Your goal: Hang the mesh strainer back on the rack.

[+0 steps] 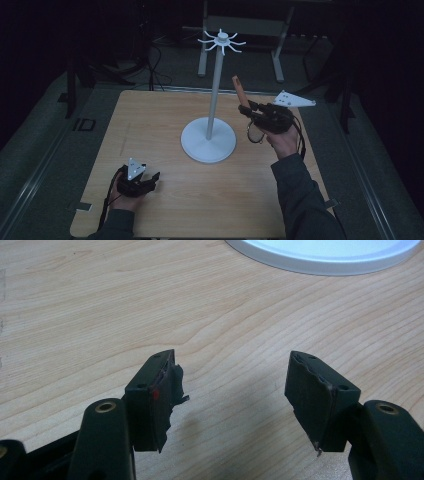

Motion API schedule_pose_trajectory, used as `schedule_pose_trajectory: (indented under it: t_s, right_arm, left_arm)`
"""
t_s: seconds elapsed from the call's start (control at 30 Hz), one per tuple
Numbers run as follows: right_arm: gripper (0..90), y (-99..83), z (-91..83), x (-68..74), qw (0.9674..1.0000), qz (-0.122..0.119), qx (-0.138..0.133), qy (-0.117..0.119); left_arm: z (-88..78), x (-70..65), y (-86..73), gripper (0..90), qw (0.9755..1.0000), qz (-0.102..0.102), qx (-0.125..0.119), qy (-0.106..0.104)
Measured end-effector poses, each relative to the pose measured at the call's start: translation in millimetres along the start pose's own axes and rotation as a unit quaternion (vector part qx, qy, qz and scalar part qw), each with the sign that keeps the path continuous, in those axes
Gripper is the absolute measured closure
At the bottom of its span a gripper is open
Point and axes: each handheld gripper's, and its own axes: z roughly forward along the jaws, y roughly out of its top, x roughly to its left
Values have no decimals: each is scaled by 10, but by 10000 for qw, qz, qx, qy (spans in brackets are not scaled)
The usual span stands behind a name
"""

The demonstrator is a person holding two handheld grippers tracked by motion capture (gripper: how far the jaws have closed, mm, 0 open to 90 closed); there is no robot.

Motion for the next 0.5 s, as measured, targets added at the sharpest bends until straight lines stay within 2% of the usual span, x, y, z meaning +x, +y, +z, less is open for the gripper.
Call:
schedule_pose_trajectory:
  t_s: [0.5]
  right_arm:
    - [683,87,-8,10,9996,73,-257,-10]
  left_arm:
    - [-1,0,1,376,10000,-4,-9,-4]
